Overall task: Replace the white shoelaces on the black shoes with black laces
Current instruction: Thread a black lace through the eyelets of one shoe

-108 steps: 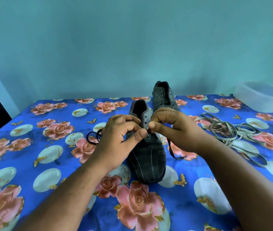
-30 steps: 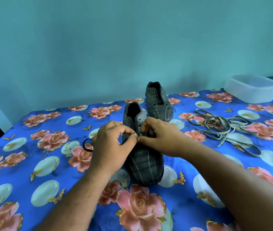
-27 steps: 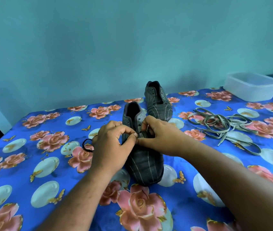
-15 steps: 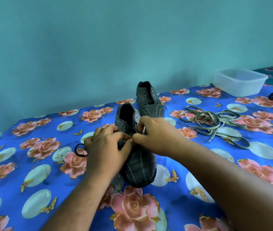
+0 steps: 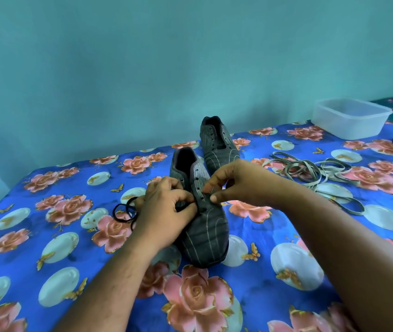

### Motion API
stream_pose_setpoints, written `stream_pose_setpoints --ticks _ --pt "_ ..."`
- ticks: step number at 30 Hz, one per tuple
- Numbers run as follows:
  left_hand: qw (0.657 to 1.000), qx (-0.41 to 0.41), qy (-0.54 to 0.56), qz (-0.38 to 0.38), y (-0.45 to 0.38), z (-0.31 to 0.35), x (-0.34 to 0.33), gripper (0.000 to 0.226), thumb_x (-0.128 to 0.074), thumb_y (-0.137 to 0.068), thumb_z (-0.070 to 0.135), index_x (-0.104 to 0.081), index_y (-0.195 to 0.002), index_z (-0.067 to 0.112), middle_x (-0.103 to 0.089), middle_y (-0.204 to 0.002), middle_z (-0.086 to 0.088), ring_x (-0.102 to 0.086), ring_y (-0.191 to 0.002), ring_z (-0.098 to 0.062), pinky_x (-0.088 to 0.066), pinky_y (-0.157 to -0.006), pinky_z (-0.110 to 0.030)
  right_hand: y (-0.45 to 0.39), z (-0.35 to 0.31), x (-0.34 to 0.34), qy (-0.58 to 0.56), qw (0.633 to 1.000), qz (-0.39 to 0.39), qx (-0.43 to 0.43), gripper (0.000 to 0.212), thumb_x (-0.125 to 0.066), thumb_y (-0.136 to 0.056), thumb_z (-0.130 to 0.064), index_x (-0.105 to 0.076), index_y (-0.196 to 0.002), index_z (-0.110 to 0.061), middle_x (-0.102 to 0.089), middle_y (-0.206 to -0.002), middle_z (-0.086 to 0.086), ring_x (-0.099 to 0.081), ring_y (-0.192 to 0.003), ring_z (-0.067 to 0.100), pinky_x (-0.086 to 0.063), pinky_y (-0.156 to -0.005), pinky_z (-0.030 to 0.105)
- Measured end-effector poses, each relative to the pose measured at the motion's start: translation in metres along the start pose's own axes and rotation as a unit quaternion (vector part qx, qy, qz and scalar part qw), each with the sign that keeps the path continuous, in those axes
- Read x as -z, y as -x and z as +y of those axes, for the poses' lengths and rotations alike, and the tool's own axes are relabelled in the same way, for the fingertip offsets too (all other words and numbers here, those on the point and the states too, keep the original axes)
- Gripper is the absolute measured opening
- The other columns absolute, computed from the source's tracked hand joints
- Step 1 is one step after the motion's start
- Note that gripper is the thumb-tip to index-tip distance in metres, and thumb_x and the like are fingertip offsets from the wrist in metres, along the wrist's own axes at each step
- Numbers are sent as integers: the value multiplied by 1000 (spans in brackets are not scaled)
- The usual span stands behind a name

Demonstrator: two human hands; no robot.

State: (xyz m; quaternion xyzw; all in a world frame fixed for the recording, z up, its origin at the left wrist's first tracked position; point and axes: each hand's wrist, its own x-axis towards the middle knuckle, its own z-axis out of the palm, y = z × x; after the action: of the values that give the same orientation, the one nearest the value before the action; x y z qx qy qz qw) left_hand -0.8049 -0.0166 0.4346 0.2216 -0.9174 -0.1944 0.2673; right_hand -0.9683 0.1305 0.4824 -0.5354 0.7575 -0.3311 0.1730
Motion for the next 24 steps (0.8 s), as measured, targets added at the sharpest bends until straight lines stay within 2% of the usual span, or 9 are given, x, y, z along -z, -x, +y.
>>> stream_pose_setpoints --ticks 2,4,8,10,13,18,21,24 --pt "1000 11 25 2 0 0 -2 40 -49 -69 64 -75 -81 36 -53 -102 12 -44 -109 -19 -32 -90 -39 0 -1 -1 -20 1000 6 -3 18 -87 -79 -24 -80 -94 -33 -75 -83 -7 -59 -65 -2 -47 -64 14" --pt "1000 13 22 18 1 1 -3 42 -47 -67 64 -75 -79 35 -53 -100 11 -44 -107 -20 -33 -90 -41 -1 -2 -3 -30 999 11 -5 18 -88 -78 -24 -80 -92 -32 -76 -81 -12 -68 -74 0 -51 -70 17" --pt "999 17 -18 37 1 6 -4 33 -53 -72 55 -76 -79 33 -53 -98 11 -44 -105 -20 -32 -89 -41 -1 -1 -3 -44 999 13 -6 18 -88 -78 -23 -80 -88 -34 -76 -81 -18 -71 -80 0 -53 -75 18" --pt "999 24 17 36 2 4 -3 36 -49 -69 62 -74 -77 38 -53 -96 13 -46 -105 -21 -39 -92 -46 -1 -1 -3 -53 999 11 -8 18 -88 -77 -22 -80 -90 -32 -77 -83 -15 -72 -84 3 -55 -80 21" --pt "993 43 108 29 3 -3 -4 23 -52 -66 66 -67 -70 49 -51 -93 15 -50 -106 -20 -42 -96 -51 0 -1 -3 -59 998 12 0 19 -88 -78 -21 -81 -93 -30 -78 -87 -13 -73 -87 5 -56 -84 24" --pt "983 44 179 11 1 -10 -6 30 -61 -66 64 -73 -84 43 -50 -91 16 -54 -106 -22 -43 -99 -53 1 0 -1 -68 998 -1 6 19 -86 -81 -19 -80 -94 -31 -78 -88 -13 -74 -88 5 -57 -91 30" --pt "984 42 175 12 1 -10 -7 27 -61 -66 64 -72 -83 46 -51 -92 17 -54 -106 -23 -44 -97 -55 1 0 -1 -58 998 -6 8 18 -85 -82 -21 -80 -95 -32 -78 -89 -14 -73 -88 2 -57 -87 24" --pt "984 51 169 25 1 -6 -8 21 -59 -66 65 -70 -79 52 -52 -90 13 -54 -105 -23 -44 -96 -56 0 -3 -4 -31 999 15 1 10 -84 -83 -28 -79 -88 -35 -77 -85 -16 -71 -84 0 -53 -79 20"
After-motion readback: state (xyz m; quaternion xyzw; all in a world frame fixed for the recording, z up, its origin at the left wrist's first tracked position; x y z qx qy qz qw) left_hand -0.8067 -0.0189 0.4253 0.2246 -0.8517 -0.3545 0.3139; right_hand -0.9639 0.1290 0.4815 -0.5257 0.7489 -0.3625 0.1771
